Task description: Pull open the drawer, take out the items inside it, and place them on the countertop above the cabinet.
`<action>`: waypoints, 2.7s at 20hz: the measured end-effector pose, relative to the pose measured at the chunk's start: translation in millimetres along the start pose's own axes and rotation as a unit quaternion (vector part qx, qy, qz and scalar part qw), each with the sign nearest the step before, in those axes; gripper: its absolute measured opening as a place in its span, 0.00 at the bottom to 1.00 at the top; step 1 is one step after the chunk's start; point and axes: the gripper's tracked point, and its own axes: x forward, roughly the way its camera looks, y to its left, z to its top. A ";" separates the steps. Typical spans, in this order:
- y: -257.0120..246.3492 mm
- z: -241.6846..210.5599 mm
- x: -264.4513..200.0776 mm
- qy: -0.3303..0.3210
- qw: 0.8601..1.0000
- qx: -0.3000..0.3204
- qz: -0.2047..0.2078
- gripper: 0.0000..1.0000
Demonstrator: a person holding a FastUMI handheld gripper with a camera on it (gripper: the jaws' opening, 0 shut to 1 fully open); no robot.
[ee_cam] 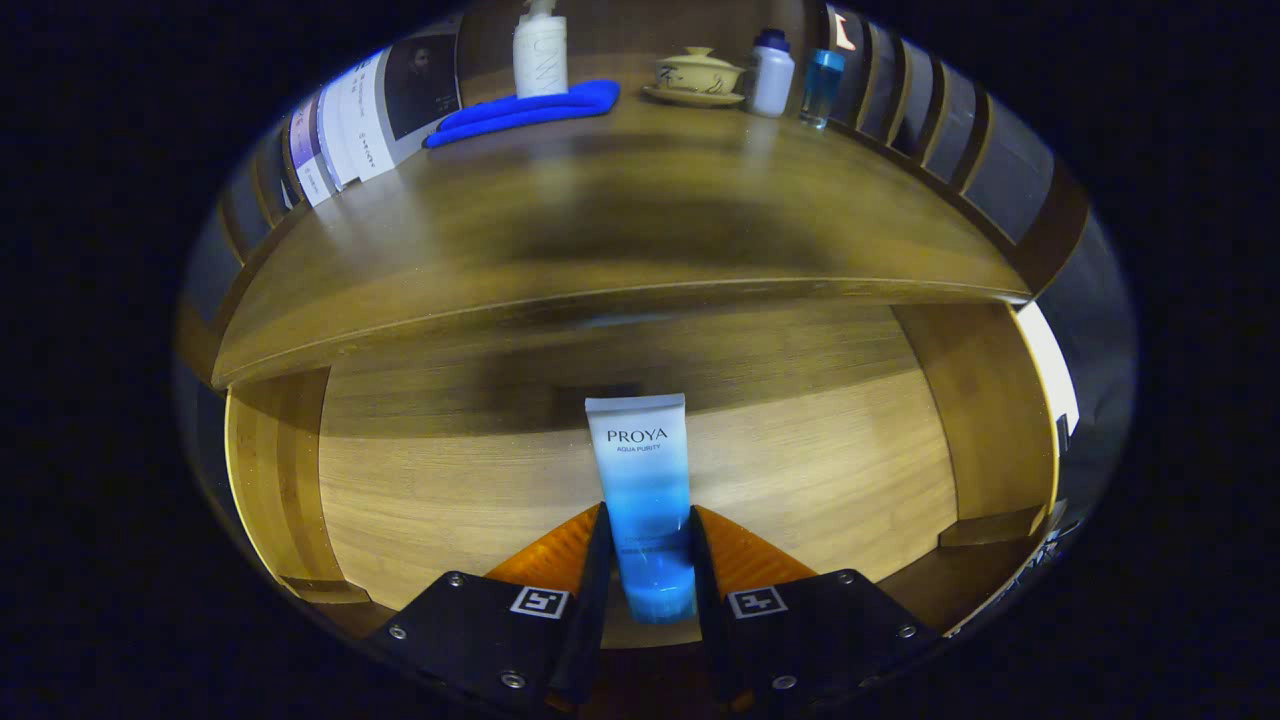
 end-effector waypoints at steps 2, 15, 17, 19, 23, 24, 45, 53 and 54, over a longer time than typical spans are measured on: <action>-0.4 2.9 -12.8 -0.015 1.000 0.004 0.004 0.43; -21.1 18.9 -87.2 -0.085 0.996 -0.007 -0.004 0.43; -24.2 29.6 -96.9 -0.097 0.995 -0.011 -0.007 0.43; -24.9 44.9 -103.7 -0.109 0.994 -0.017 -0.007 0.43; -23.2 80.3 -110.5 -0.132 0.991 -0.032 -0.007 0.43; -22.9 89.3 -108.9 -0.136 0.990 -0.038 -0.007 0.43; 0.5 203.2 -21.1 -0.126 0.991 -0.048 0.024 0.46; -1.4 209.5 -3.8 -0.133 0.990 -0.015 0.053 0.51; 0.4 209.2 -5.8 -0.135 0.989 -0.009 0.058 0.58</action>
